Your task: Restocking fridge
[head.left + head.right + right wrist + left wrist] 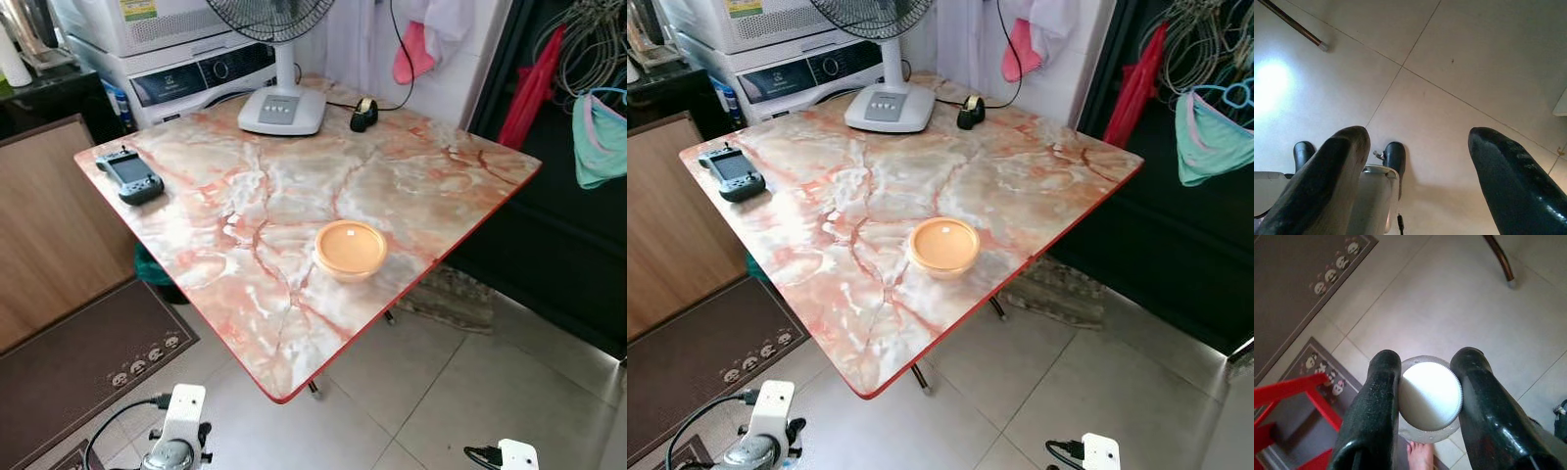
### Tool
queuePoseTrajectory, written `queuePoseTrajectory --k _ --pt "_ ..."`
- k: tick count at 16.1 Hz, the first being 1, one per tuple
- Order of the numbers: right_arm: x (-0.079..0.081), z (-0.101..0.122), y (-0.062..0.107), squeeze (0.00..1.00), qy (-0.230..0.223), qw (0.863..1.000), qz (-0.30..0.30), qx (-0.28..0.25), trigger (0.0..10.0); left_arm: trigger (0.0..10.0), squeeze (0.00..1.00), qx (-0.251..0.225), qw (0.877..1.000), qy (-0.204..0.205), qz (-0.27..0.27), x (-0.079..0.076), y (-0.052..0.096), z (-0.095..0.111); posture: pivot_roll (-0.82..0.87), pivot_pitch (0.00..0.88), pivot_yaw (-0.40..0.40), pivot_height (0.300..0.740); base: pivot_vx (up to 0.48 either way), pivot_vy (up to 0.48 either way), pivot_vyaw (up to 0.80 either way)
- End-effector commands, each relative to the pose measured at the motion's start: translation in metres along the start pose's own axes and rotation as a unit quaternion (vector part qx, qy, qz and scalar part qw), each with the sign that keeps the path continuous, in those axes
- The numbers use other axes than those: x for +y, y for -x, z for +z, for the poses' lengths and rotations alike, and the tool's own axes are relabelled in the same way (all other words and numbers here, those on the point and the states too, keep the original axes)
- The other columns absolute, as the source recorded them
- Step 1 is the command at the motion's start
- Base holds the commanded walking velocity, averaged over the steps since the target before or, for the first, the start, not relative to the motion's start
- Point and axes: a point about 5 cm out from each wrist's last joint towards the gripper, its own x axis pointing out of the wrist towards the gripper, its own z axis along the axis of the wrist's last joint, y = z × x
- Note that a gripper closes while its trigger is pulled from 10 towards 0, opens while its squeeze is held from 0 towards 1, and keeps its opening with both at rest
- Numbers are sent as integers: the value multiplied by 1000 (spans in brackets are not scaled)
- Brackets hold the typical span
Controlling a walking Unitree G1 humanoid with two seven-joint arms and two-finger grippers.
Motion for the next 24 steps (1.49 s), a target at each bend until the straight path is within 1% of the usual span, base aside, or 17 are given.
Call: queuePoseTrajectory --k 1,4,7,11,16,22,24 --pt "-3 -1 1 0 -3 1000 -3 4 10000 10000 0 5 1000 -7 4 2 1 -4 156 0 -34 740 0 0 0" --pt "-2 -2 1 0 -5 1000 -3 4 10000 10000 0 3 1000 -14 12 3 0 -2 147 0 -32 740 0 0 0" --pt "-2 -3 1 0 -6 1000 -3 4 10000 10000 0 4 1000 -23 14 5 1 -5 144 0 -31 740 0 0 0" --pt "-3 -4 1 0 -5 1000 -4 5 10000 10000 0 10 1000 -26 8 -1 2 -10 146 0 -37 740 0 -324 0" --pt "-3 -5 1 0 -7 1000 -2 5 10000 10000 0 13 999 -34 6 2 2 -11 145 0 -32 740 0 -329 0" --pt "-1 -5 1 0 -12 1000 -3 3 10000 10000 0 14 999 -33 6 3 2 -10 148 0 -34 740 0 -326 0" --pt "-1 -4 1 0 -12 1000 -4 2 10000 10000 0 15 999 -31 6 3 2 -9 149 0 -35 740 0 -135 0"
